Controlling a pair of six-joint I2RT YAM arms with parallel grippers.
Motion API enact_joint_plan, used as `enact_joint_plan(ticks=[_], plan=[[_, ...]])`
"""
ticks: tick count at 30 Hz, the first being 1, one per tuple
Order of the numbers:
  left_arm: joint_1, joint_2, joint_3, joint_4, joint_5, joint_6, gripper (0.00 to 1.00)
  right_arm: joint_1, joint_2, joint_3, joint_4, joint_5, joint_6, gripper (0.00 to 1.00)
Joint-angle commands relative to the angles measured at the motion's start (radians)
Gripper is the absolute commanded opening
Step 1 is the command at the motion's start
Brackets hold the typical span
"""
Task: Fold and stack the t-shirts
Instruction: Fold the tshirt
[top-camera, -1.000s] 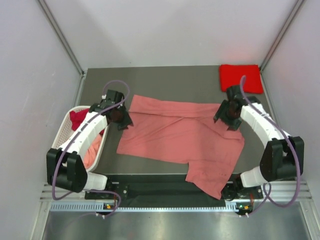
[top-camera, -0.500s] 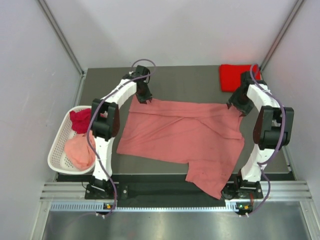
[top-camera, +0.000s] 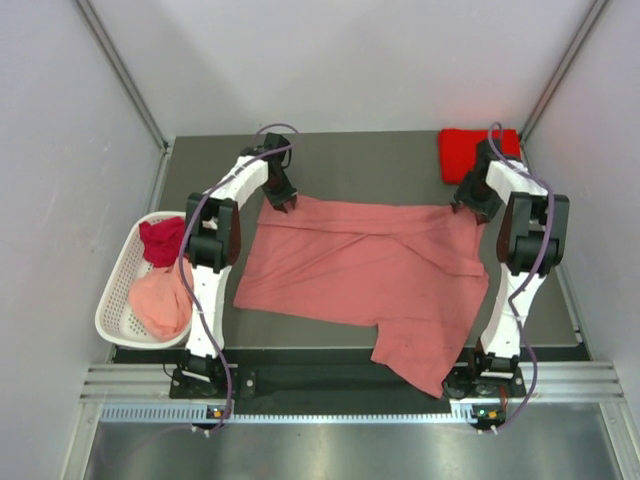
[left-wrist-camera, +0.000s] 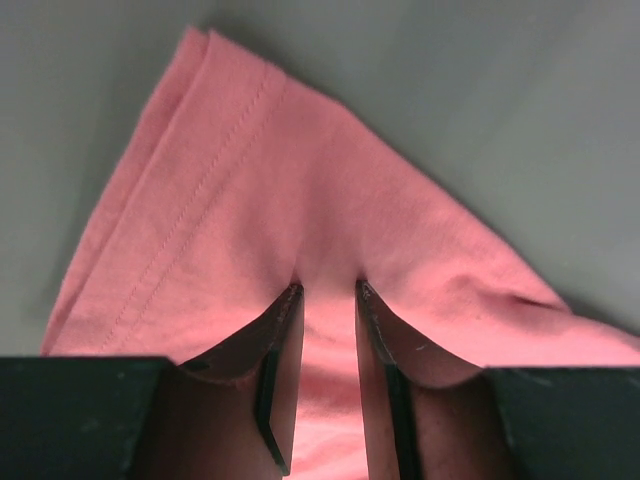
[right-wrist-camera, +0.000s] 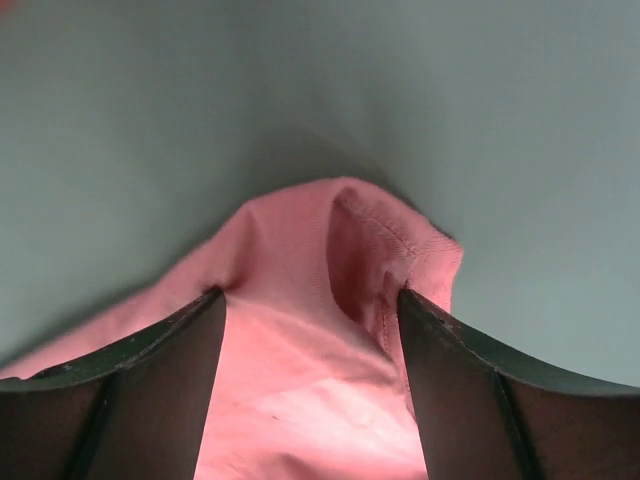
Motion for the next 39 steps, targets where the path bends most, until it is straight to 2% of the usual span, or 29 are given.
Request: enact_joint_plan(ticks=[1,8,12,14,18,20,23,25,26,28,31,33,36,39], plan=[[0.045,0.114,0.017,0.042,-0.018,-0.018,0.33,0.008,0.087,0.114,0.080,-0.038,-0.020,0.70],[0.097,0.172,0.070,0.141,0.017,-0.022,0.33,0.049,0.204,0.322,0.076,-0.075,0.026,0.70],[0.114,0.234,0.179,0.132,0.074,-0.009,0.33,0.054,0.248,0.433,0.037,-0.101,0.053,0.70],[0.114,0.234,0.247,0.098,0.075,0.013,0.32,0.052,0.244,0.496,-0.047,-0.067,0.036,0.71],[0.100,0.127,0.241,0.082,0.031,0.065,0.37,0.032,0.144,0.513,-0.196,0.063,-0.004,0.82],[0.085,0.046,0.232,0.053,-0.004,0.096,0.38,0.020,0.052,0.473,-0.263,0.103,-0.024,0.84],[0.048,-0.088,0.177,0.020,-0.058,0.135,0.41,0.014,-0.104,0.372,-0.320,0.154,-0.044,0.92],[0.017,-0.209,0.042,0.021,-0.084,0.148,0.41,0.017,-0.226,0.277,-0.345,0.151,-0.046,0.93],[0.004,-0.250,0.041,0.027,-0.090,0.151,0.41,0.020,-0.271,0.237,-0.343,0.140,-0.044,0.93],[-0.038,-0.335,-0.095,0.042,-0.093,0.155,0.41,0.035,-0.395,0.112,-0.342,0.079,-0.046,0.91],[-0.101,-0.516,-0.289,0.093,-0.051,0.148,0.40,0.086,-0.533,-0.058,-0.320,0.006,-0.056,0.86],[-0.130,-0.571,-0.409,0.114,-0.046,0.140,0.40,0.162,-0.607,-0.148,-0.319,0.015,-0.058,0.87],[-0.145,-0.627,-0.478,0.112,-0.050,0.154,0.41,0.267,-0.655,-0.202,-0.314,0.031,-0.032,0.87],[-0.145,-0.599,-0.438,0.081,-0.079,0.230,0.42,0.340,-0.658,-0.211,-0.297,0.025,0.002,0.87]])
